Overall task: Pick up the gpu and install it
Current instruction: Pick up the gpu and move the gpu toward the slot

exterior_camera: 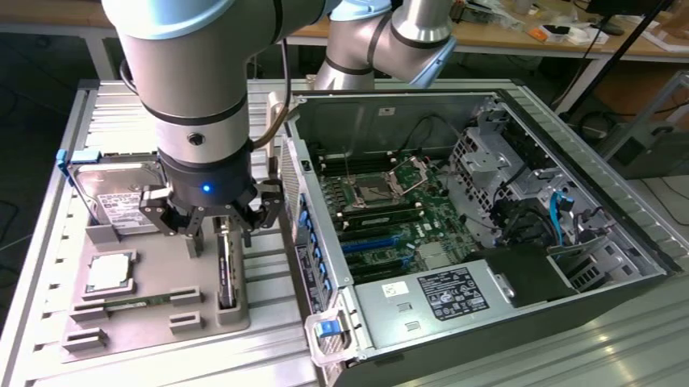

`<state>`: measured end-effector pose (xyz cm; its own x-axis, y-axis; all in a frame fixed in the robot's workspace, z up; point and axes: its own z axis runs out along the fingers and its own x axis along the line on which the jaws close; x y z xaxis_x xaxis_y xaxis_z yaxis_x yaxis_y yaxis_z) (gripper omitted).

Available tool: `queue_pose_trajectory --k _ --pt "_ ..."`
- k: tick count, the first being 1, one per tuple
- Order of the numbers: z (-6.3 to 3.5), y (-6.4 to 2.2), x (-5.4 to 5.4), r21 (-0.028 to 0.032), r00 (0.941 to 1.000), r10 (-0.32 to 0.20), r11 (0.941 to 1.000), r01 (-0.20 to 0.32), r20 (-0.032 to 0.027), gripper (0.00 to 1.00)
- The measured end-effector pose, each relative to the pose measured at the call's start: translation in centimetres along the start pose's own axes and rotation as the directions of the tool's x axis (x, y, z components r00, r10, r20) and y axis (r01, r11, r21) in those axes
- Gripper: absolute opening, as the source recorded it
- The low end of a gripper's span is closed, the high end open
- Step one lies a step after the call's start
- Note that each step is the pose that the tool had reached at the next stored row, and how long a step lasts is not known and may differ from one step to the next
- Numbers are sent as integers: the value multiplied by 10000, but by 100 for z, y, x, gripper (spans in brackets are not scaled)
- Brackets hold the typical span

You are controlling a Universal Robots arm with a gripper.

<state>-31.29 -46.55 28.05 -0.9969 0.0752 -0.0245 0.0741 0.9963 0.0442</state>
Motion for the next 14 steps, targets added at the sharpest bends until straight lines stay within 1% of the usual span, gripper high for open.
queue_pose_trajectory --k 14 --pt "17 -1 0 -1 10000 0 10000 0 1 60"
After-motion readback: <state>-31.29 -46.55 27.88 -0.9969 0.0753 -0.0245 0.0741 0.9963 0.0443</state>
